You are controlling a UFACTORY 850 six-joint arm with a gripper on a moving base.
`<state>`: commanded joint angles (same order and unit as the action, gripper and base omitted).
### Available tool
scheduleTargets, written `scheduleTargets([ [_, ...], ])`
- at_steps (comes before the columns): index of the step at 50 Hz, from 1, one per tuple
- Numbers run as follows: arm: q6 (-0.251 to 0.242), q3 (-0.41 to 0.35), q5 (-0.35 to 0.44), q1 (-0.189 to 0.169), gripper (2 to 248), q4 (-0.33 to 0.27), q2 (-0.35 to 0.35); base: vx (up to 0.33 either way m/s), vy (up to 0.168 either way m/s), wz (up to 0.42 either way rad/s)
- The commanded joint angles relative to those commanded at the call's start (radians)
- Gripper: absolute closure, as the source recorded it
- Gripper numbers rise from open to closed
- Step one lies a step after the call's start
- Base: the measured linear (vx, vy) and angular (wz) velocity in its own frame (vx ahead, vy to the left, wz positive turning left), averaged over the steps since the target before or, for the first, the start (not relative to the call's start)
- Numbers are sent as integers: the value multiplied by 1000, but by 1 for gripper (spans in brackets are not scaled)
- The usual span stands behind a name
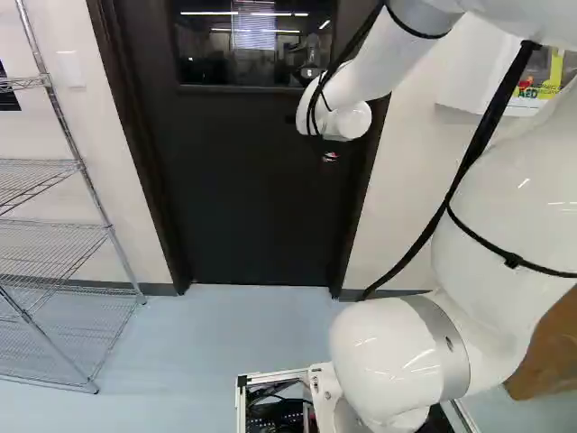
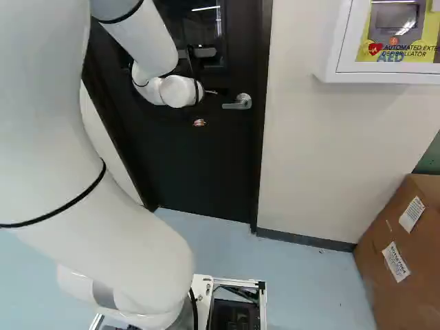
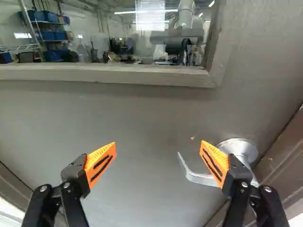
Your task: Open the door and move inside
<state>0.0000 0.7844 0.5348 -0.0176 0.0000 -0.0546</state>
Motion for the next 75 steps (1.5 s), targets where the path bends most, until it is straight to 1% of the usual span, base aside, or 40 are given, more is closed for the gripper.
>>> scheduleTargets([
  [13,0,9,0,-21,3,0,-10,0,0,0],
  [39,0,15,0,-70,3,0,-5,0,0,0],
  [52,0,6,0,-73,3,0,11,0,0,0],
  [63,0,15,0,-68,3,0,44,0,0,0],
  [75,0,10,0,-66,3,0,65,0,0,0],
])
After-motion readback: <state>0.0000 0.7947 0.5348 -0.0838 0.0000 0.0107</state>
